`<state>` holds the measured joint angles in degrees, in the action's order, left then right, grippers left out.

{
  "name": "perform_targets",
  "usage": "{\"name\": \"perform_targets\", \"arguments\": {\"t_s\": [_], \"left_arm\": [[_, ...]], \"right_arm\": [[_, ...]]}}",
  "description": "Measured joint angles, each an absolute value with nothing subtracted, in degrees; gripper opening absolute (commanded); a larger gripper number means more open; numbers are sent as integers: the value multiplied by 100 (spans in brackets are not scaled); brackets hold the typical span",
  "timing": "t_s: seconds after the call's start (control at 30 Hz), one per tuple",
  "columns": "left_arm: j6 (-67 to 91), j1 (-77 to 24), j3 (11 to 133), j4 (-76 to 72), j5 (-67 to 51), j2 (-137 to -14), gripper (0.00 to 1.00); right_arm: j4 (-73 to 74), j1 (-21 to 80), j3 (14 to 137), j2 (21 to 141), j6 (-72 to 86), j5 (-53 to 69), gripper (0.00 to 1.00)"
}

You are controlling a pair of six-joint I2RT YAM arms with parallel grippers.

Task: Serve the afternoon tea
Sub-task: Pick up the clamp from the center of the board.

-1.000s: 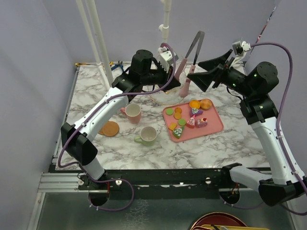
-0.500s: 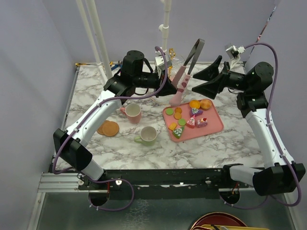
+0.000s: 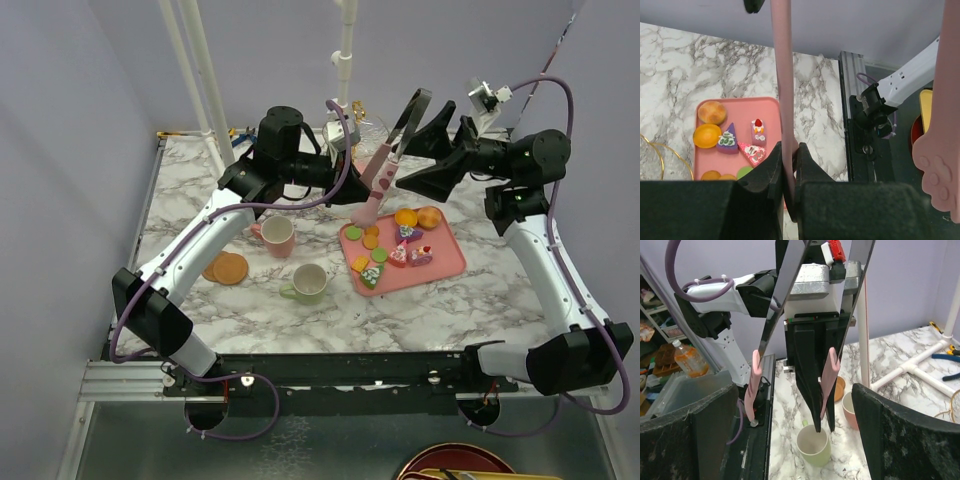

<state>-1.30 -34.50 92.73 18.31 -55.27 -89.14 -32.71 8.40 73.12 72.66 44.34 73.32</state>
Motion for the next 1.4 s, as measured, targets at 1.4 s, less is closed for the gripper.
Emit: {"name": "perform_targets", "arguments": {"t_s": [1.4], "left_arm": [[-598, -3531, 9277, 1872, -5640, -8967, 0]], "right_arm": [[-4058, 1503, 7802, 8014, 5240, 7647, 65]]}}
